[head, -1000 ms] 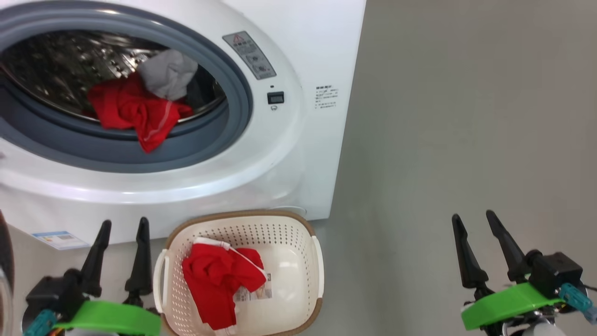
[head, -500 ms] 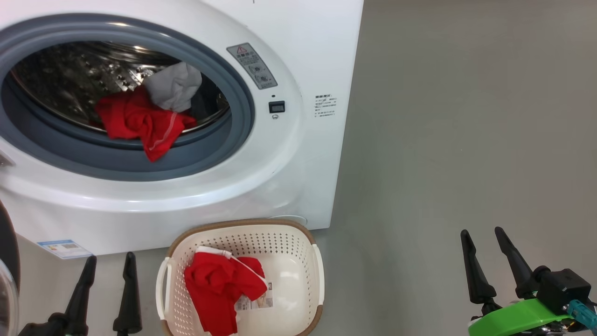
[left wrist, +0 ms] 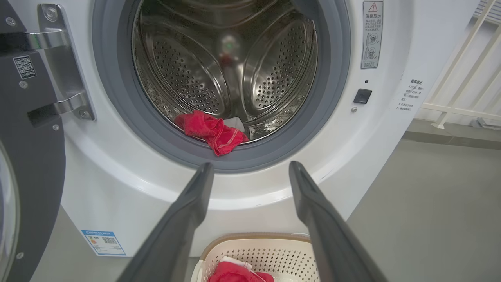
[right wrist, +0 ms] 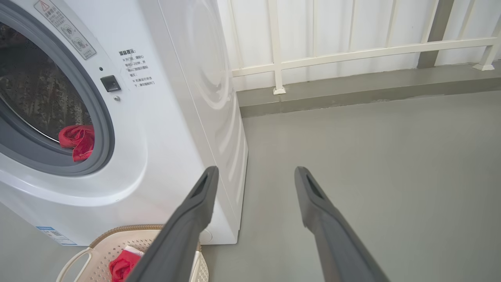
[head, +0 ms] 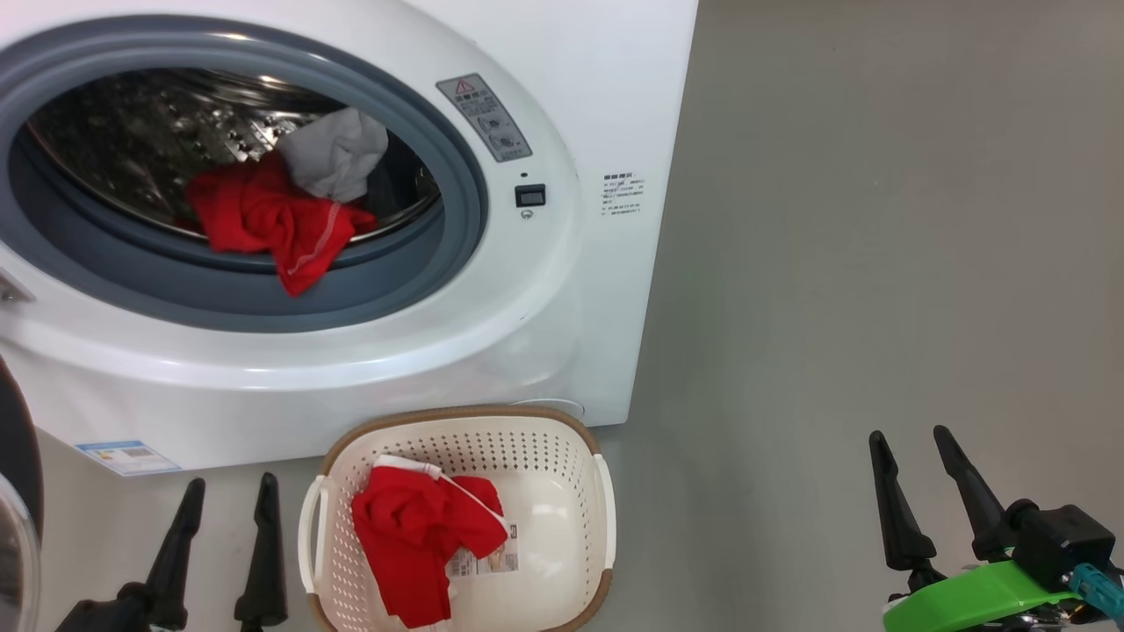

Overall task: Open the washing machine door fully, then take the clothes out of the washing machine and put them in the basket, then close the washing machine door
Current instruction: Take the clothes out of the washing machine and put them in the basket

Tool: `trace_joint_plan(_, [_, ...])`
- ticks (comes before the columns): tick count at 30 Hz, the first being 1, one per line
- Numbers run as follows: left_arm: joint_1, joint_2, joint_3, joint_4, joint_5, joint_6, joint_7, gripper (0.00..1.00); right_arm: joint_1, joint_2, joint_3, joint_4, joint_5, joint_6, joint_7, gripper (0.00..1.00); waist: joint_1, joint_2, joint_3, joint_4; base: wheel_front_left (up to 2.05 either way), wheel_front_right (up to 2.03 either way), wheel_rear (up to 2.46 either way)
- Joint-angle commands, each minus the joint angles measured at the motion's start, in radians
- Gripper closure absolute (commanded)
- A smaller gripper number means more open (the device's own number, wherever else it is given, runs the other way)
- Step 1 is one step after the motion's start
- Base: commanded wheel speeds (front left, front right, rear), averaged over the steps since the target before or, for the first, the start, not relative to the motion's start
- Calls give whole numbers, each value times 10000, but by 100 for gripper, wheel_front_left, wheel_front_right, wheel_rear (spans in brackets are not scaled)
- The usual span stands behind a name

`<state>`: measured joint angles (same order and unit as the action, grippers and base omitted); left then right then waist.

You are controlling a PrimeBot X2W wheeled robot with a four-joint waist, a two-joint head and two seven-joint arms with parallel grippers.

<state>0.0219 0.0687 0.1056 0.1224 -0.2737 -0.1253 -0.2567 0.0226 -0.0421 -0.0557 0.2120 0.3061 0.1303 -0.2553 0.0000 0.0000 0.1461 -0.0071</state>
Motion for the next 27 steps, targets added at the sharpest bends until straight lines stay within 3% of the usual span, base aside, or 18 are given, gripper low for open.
trace_joint_plan(1, [-315,60,289,-141,85,-54,-51,0,-51,-81,207,-239,1,4,-65,0,0,0,42,-3,0,0,0])
trace_joint_plan(8, [-1253,76,168,689,302,-54,-51,0,-246,-81,327,-279,100,4,-65,0,0,0,663,-77,0,0,0])
trace_joint_plan(14, [-3043,254,254,1726,718,-54,-51,0,-737,-81,435,-369,131,4,-65,0,0,0,1721,-316,0,0,0])
trace_joint_plan(27, [-6981,1518,1078,3732,1946,-54,-51,0,-1968,-81,1005,-561,485,4,-65,0,0,0,3665,-1174,0,0,0])
